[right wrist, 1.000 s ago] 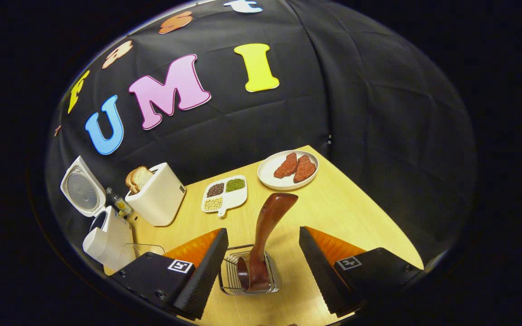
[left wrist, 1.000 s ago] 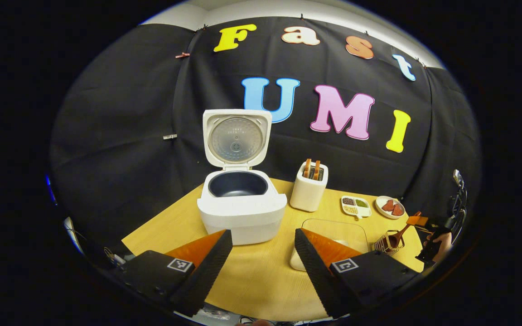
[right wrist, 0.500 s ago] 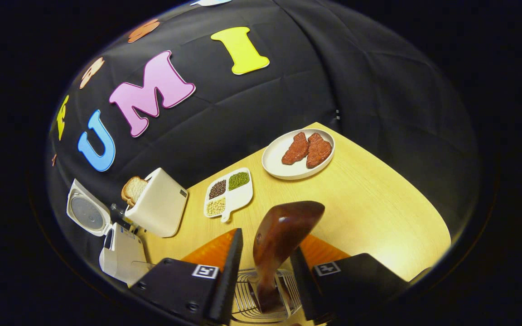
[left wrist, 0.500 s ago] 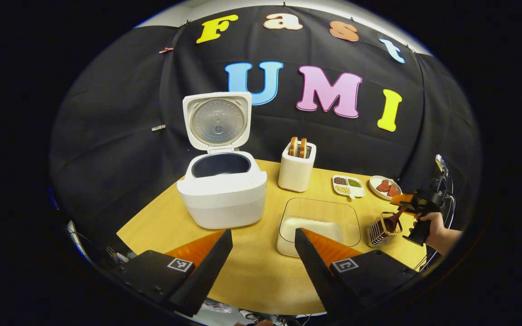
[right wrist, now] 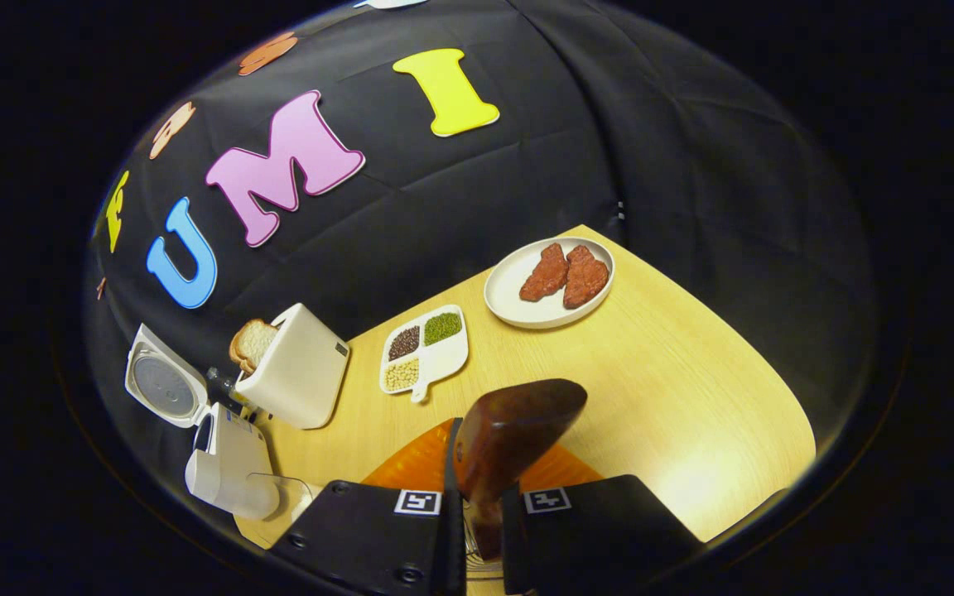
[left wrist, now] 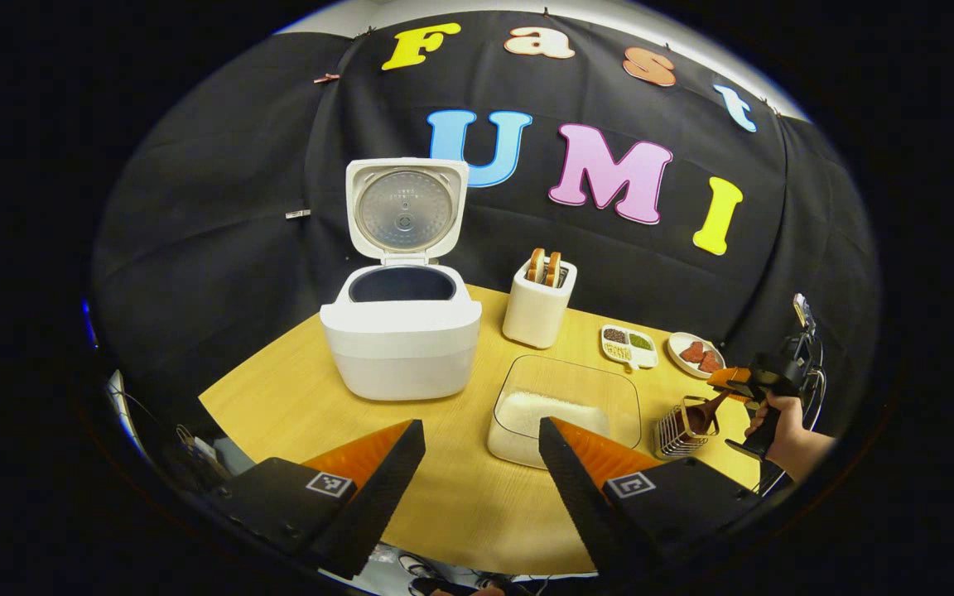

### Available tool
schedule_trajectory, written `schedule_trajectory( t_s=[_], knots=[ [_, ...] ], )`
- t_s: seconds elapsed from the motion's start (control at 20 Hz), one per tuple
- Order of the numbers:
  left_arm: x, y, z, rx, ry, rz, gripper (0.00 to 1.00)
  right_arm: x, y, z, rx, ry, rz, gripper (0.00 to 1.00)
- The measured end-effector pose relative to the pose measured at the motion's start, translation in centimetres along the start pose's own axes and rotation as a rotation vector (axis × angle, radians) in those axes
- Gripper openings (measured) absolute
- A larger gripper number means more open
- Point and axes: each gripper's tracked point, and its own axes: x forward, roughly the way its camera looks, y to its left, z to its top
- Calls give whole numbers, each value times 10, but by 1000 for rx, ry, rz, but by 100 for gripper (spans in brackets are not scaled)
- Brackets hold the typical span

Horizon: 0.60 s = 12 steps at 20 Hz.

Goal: Close the left gripper, press the button to open the rice cooker; take a wooden spoon from the chopstick holder with the right hand, scoop a spoonful of rice and pour it into the rice cooker, then put the wooden spoon back into the chopstick holder.

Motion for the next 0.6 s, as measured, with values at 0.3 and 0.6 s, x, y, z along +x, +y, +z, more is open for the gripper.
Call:
schedule_trajectory(
  t_s=[0.3, 0.6],
  knots=[
    [3, 5, 11, -56, -36, -76, 96, -54, 27, 47, -40, -92, 8, 22],
    [9, 44, 13, -84, -41, -135, 96, -111, 52, 76, -78, -190, -34, 21]
  ],
)
